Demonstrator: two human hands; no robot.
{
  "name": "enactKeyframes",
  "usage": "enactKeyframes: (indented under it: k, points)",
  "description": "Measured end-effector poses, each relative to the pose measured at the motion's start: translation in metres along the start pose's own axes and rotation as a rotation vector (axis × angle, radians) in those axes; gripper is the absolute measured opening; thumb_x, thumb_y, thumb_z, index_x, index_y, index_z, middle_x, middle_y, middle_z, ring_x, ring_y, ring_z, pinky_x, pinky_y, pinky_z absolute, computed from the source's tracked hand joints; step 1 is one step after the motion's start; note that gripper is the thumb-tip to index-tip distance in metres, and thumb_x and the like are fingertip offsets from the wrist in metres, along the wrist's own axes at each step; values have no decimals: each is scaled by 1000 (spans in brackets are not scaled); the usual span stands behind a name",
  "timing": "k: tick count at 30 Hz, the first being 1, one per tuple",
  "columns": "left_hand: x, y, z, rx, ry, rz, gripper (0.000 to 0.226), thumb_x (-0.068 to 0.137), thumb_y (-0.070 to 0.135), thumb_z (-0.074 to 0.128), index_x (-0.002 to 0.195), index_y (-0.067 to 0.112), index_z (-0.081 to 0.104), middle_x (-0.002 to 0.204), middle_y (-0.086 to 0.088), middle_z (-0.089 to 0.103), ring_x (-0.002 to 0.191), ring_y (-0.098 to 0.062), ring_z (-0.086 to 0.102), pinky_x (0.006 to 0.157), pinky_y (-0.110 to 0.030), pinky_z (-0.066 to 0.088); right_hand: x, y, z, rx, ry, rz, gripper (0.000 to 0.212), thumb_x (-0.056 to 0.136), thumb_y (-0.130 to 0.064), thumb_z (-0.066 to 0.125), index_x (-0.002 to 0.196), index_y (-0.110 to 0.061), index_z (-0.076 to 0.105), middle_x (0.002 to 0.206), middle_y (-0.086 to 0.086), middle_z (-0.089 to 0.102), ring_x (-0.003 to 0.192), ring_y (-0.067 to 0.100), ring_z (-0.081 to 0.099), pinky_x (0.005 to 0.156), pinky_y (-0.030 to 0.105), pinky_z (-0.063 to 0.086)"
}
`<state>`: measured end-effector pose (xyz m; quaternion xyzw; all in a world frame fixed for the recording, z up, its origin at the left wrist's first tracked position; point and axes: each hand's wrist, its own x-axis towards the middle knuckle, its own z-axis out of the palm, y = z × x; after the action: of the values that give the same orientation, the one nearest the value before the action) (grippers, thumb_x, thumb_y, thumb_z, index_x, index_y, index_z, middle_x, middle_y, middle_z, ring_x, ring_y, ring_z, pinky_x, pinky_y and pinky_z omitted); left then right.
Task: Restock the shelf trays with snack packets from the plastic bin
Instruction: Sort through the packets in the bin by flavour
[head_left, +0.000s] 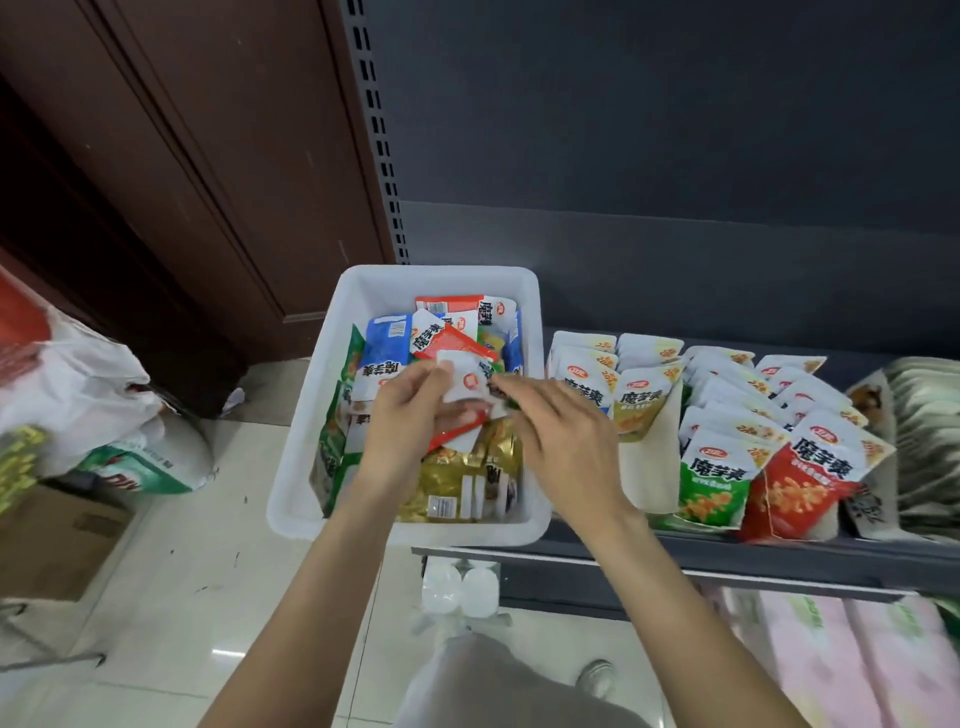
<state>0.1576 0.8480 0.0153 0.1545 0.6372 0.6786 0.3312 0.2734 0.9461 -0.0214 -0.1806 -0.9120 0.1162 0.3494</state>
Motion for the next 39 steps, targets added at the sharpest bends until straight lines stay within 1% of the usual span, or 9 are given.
enactKeyframes:
  k: [2, 5, 10, 15, 18, 21, 23, 32, 39]
  points:
    - [-7, 4, 15, 45, -82, 80, 29, 99, 28, 42, 108, 11, 64, 94, 0, 73, 86, -13, 70, 71, -23, 56, -2, 8, -20, 185, 105, 218, 21, 94, -24, 53, 103, -11, 68, 74, -9, 65, 62, 7, 55, 59, 12, 47]
    - [-5, -2, 34, 308, -175, 216, 26, 93, 27, 56, 117, 19, 61, 106, 9, 68, 98, -4, 63, 83, -20, 52, -10, 23, -52, 804, 89, 698, 11, 92, -14, 60, 102, -18, 62, 89, 0, 72, 80, 14, 68, 65, 28, 54]
    - [-6, -27, 85, 497, -555, 143, 30, 81, 19, 72, 106, 31, 62, 97, 7, 67, 86, -5, 65, 77, -17, 52, -41, 53, -92, 1096, 236, 915, 30, 87, -2, 61, 102, -27, 53, 90, 1, 72, 80, 13, 68, 66, 22, 52]
    - [-10, -57, 136, 669, -607, 354, 20, 78, 13, 75, 96, 13, 68, 83, 10, 63, 75, -8, 62, 74, -13, 49, -69, 80, -129, 833, 431, 890, 9, 91, -12, 61, 98, -18, 62, 92, -5, 71, 87, 8, 65, 76, 26, 52]
    - [-12, -72, 159, 735, -587, 482, 18, 76, 12, 76, 93, 11, 70, 80, 10, 63, 71, -8, 63, 70, -13, 50, -86, 103, -145, 482, 341, 806, 11, 89, -28, 63, 94, -19, 66, 91, -4, 71, 85, 14, 66, 76, 43, 53]
    - [-9, -88, 170, 748, -517, 550, 17, 76, 12, 77, 91, 9, 71, 80, 6, 68, 70, -5, 63, 67, -9, 49, -94, 117, -153, 128, 219, 715, 26, 87, -41, 60, 99, -19, 69, 92, -3, 72, 82, 19, 67, 73, 39, 53]
    - [-5, -98, 173, 751, -489, 575, 15, 75, 13, 78, 87, 11, 70, 80, 2, 70, 71, -7, 64, 68, -20, 54, -94, 120, -153, 4, 182, 642, 24, 89, -38, 61, 98, -18, 69, 84, -1, 71, 72, 19, 66, 67, 36, 51]
    - [-2, -126, 173, 1075, -406, 745, 19, 74, 30, 78, 80, 19, 63, 76, 0, 65, 75, -19, 61, 50, -29, 50, -101, 133, -133, -61, 30, 493, 7, 90, -19, 64, 95, -14, 64, 79, -1, 68, 69, 3, 58, 58, 20, 42]
    - [2, -120, 165, 925, -398, 722, 13, 82, 28, 71, 95, 26, 68, 77, 13, 68, 73, -6, 61, 56, -31, 54, -111, 149, -104, -161, -40, 640, 11, 89, -29, 65, 89, -18, 62, 76, -3, 65, 68, 18, 61, 55, 36, 51]
